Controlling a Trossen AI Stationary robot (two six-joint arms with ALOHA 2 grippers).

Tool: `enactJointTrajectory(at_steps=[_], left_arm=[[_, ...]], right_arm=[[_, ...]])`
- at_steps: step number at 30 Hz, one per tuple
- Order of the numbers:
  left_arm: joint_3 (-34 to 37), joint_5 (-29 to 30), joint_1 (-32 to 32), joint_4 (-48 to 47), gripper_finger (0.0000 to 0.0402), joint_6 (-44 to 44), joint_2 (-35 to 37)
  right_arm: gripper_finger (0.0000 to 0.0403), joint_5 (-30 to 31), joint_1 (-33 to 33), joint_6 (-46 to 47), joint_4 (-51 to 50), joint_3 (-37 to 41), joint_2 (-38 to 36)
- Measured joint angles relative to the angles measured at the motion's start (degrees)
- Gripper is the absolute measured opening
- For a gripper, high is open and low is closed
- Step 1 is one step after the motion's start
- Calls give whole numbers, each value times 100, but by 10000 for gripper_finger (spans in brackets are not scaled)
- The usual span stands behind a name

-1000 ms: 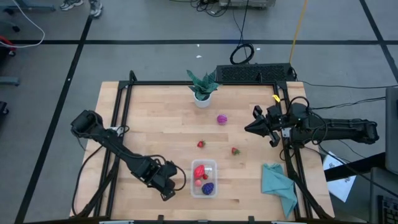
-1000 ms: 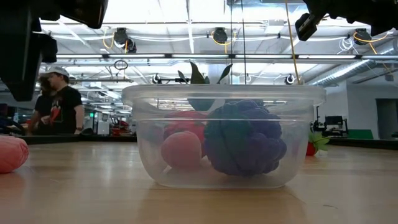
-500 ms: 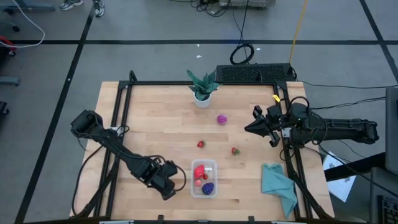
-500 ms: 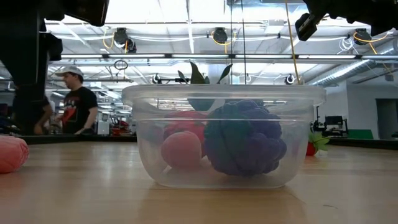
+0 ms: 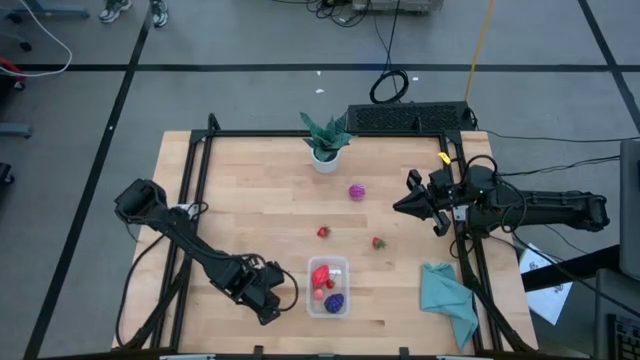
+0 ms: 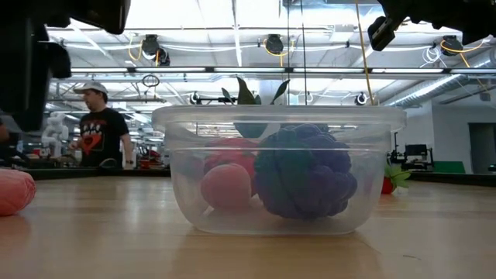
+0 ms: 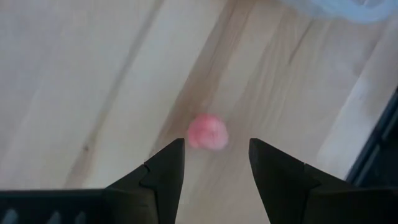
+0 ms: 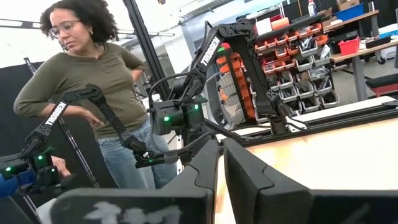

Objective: Pick and placing Produce into tupperware
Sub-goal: Put the pink peach into the transparent container

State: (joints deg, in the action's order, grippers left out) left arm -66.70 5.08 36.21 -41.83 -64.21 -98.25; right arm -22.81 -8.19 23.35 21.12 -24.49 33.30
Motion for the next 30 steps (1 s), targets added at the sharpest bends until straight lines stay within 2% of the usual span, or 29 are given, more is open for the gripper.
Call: enactJointTrajectory(at_steps=[8,30], left_arm=[[-2,-507,-23,212,184,-217,-409],[-2,-346,-230,238,184,202,-543]], right_arm=[[18,2,0,0,1,0,0],[18,2,0,0,3,0,-2]])
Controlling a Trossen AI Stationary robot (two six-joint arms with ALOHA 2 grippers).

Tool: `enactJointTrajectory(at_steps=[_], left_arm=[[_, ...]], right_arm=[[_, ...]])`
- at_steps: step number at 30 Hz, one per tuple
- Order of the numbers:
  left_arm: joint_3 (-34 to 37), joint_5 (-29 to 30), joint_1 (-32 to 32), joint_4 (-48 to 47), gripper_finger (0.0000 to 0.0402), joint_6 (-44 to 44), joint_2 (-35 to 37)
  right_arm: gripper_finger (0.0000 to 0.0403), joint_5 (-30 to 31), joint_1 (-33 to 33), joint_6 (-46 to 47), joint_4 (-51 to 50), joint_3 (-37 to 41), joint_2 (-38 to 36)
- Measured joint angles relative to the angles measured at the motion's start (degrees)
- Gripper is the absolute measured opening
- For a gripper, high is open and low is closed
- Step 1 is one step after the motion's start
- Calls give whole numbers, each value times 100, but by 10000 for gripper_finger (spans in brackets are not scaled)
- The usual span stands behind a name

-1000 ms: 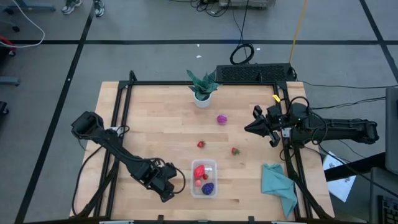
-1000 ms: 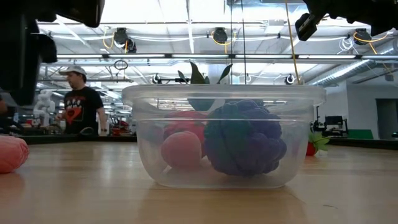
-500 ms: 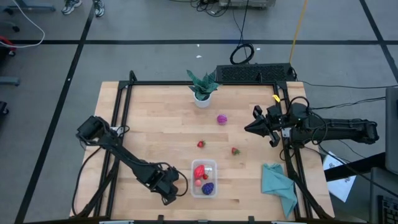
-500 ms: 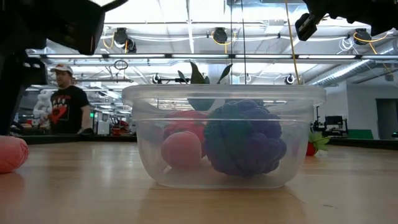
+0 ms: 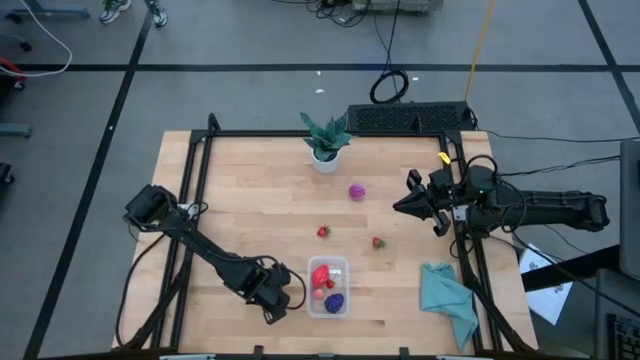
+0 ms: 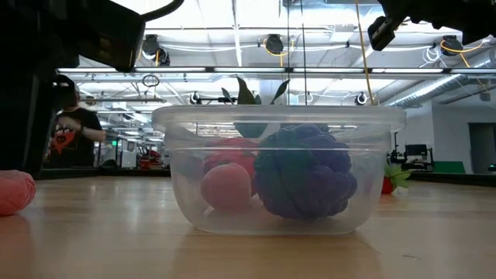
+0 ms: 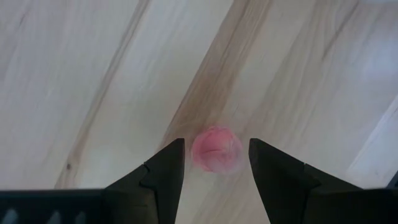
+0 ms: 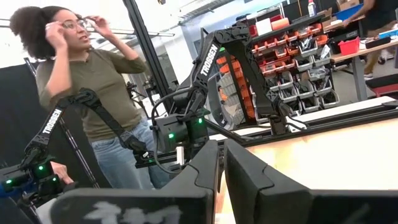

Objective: Pick and placing Produce into tupperware
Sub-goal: Put the pink peach into the transparent container

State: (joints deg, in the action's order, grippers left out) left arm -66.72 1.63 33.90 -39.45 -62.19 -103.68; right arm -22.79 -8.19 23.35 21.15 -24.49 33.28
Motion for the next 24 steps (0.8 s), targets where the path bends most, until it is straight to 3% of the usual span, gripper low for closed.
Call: enactJointTrajectory(at_steps=[24], left_arm=[[-11,-220,-15,-21,184,64,-426]], right_arm=[[18,0,0,0,46,0,-1]])
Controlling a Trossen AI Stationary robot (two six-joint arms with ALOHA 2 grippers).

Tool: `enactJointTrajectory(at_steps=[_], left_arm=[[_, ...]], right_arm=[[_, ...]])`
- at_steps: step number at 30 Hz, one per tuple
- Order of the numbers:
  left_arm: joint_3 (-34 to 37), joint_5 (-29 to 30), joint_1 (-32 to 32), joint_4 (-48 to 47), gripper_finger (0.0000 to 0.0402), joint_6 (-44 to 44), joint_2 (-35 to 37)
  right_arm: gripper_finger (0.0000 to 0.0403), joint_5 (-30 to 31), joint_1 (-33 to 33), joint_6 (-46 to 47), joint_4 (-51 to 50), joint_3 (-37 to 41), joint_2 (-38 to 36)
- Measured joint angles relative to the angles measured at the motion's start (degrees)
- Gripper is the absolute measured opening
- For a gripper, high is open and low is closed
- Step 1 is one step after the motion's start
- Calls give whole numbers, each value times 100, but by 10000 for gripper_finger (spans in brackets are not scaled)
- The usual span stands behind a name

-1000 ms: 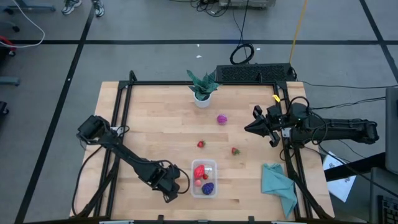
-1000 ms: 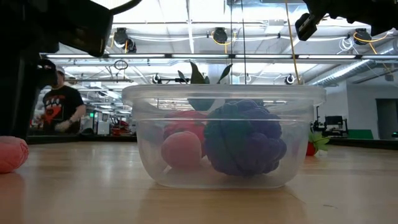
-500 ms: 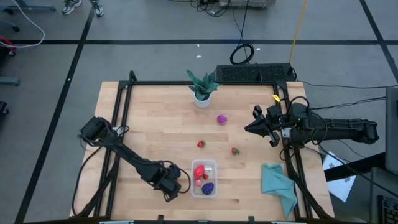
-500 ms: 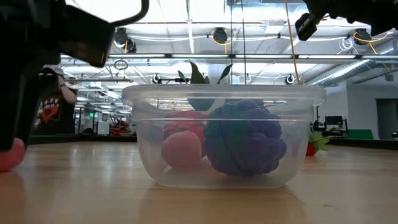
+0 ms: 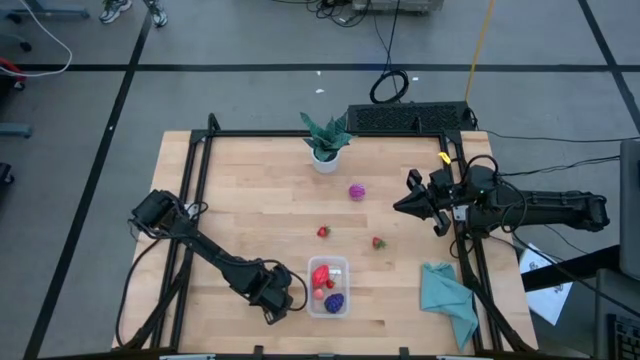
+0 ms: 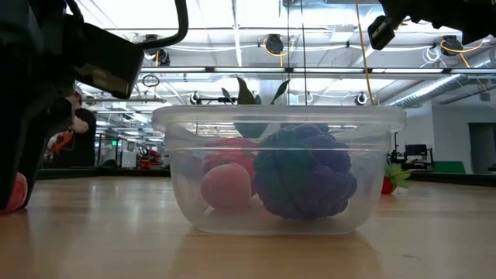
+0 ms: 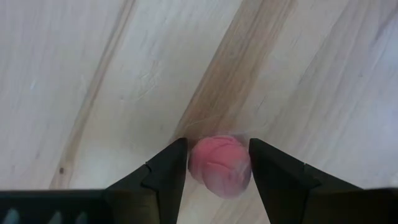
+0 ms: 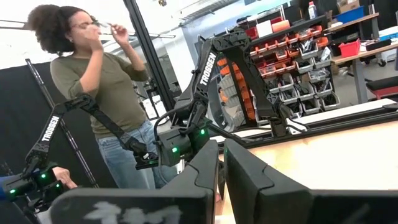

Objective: Pick and placing Produce into tupperware
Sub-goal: Put the pink peach into the transparent container

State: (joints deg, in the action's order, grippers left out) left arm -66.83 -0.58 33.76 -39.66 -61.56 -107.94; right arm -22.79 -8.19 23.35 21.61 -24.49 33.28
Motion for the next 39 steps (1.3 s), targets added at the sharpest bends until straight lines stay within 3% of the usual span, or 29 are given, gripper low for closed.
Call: enactJointTrajectory(at_steps=[8,17,39], left_arm=[[2,-33,-2,0,179,22,-5],[4,-37,-2,-11,117,13,-7],[-425,-125,-118,-284,120,311,7]], right_arm=[[18,0,0,0,0,0,0],[18,0,-1,0,-1,0,0],[18,0,0,2,-2,0,1]])
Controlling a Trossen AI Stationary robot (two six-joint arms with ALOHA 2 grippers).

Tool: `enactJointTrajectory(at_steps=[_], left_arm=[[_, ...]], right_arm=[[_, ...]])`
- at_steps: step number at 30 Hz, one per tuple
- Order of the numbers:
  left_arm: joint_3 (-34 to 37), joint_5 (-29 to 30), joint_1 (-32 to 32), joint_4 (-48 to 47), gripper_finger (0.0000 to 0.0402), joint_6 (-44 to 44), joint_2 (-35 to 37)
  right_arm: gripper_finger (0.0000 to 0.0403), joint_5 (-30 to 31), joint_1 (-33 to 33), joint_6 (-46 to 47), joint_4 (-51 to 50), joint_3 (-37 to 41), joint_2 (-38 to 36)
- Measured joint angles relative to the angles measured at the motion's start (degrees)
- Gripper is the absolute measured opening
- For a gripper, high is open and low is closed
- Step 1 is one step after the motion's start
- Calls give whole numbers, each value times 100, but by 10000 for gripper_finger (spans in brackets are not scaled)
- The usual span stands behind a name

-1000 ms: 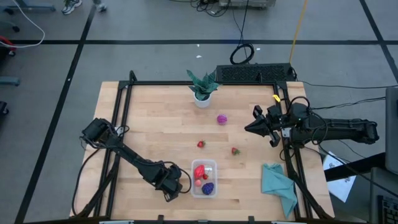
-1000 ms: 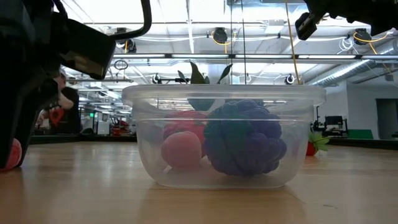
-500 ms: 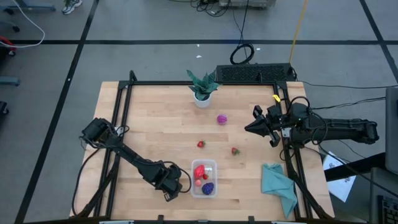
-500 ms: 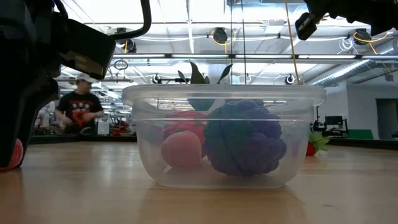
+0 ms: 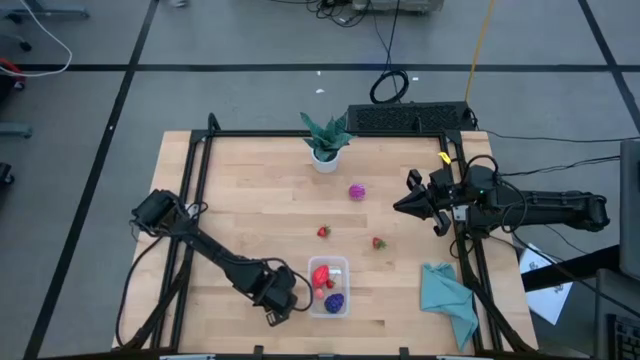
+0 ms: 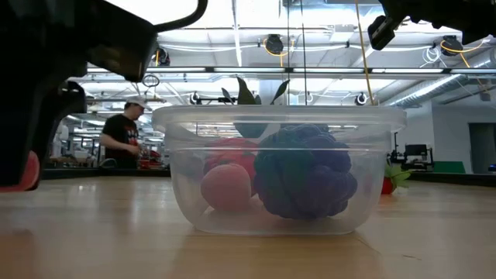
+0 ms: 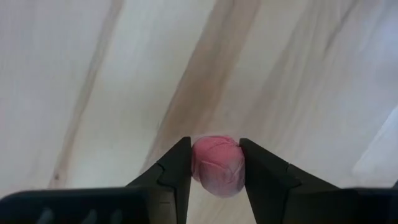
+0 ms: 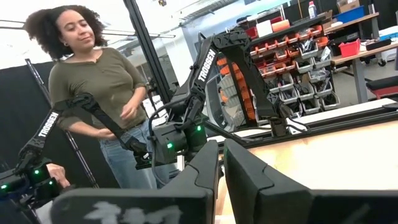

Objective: Pick and placing Produce into tupperware
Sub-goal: Put the pink peach into the transparent container

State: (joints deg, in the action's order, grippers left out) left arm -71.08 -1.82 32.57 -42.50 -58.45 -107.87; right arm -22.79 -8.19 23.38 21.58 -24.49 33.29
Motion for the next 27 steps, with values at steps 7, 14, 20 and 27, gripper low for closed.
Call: enactJointTrajectory(at_steps=[7,14,20,27], left_arm=[[-410,19,-126,-604,120,274,4],[-1174,236,-283,-1393,120,695,13],[-1967,575,-435,-1745,120,1196,22],[-2295,800,-609,-1715,120,1756,24]], right_arm=[[18,0,-1,2,0,0,-1],[18,0,-1,2,0,0,-1],[18,0,1,0,0,0,1],[18,0,-1,0,0,0,0]])
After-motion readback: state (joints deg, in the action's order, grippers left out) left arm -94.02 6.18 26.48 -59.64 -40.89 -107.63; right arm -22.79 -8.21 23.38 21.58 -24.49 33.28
